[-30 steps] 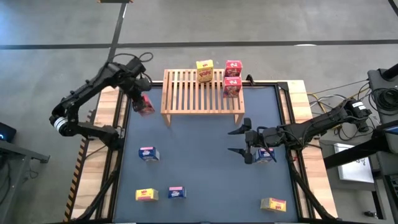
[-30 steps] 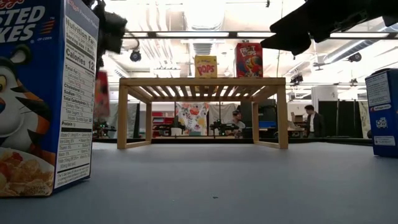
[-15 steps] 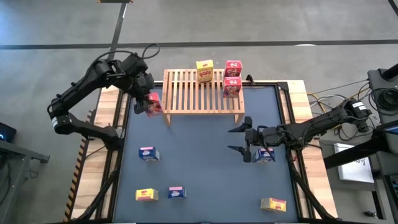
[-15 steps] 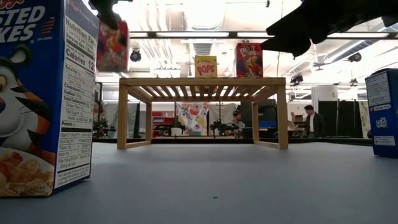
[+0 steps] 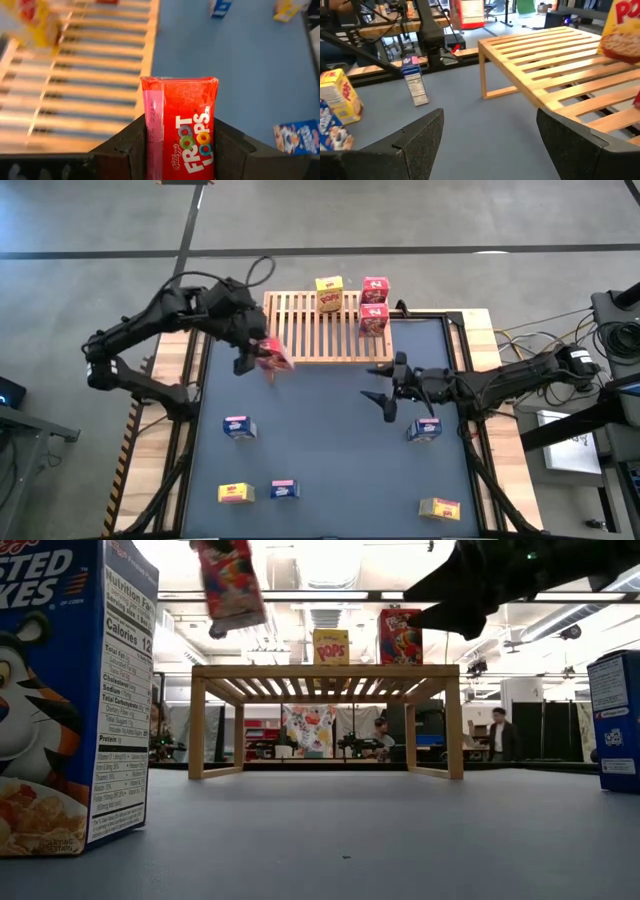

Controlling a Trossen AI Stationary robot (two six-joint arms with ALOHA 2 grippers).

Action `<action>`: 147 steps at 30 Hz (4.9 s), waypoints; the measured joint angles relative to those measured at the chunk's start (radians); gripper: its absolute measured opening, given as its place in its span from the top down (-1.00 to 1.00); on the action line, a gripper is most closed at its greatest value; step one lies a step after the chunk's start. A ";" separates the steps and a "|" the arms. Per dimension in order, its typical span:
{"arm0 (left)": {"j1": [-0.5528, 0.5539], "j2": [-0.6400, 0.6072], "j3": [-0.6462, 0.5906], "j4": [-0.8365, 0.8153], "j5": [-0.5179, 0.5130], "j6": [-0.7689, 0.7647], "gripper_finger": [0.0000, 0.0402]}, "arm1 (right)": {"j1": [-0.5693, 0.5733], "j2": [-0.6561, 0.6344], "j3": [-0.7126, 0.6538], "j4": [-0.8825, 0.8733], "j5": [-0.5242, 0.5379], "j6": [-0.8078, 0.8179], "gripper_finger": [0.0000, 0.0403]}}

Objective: Stack cereal on shelf
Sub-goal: Put the red cereal box on the shelf aligned with the other red cereal boxes

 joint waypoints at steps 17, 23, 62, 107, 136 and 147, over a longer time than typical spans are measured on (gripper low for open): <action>-0.134 0.230 -0.002 0.293 -0.029 -0.041 0.24 | -0.011 0.000 0.000 0.160 -0.003 -0.129 -0.52; -0.174 0.286 0.002 0.356 -0.024 -0.044 0.24 | -0.032 0.017 0.000 0.180 -0.003 -0.131 -0.52; -0.222 0.338 0.048 0.388 -0.071 -0.017 0.24 | -0.106 0.314 0.129 0.301 -0.185 -0.080 -0.52; -0.227 0.332 0.091 0.392 -0.051 0.017 -0.06 | -0.116 0.296 0.129 0.328 -0.257 -0.119 0.12; -0.225 -0.451 -0.774 1.258 -0.146 -0.064 -0.21 | -0.368 -0.382 -0.040 -0.108 -0.520 -0.278 0.12; -0.226 -0.495 -1.022 1.619 -0.120 -0.097 -0.21 | -0.681 -0.332 -0.040 -0.151 -0.852 -0.279 0.12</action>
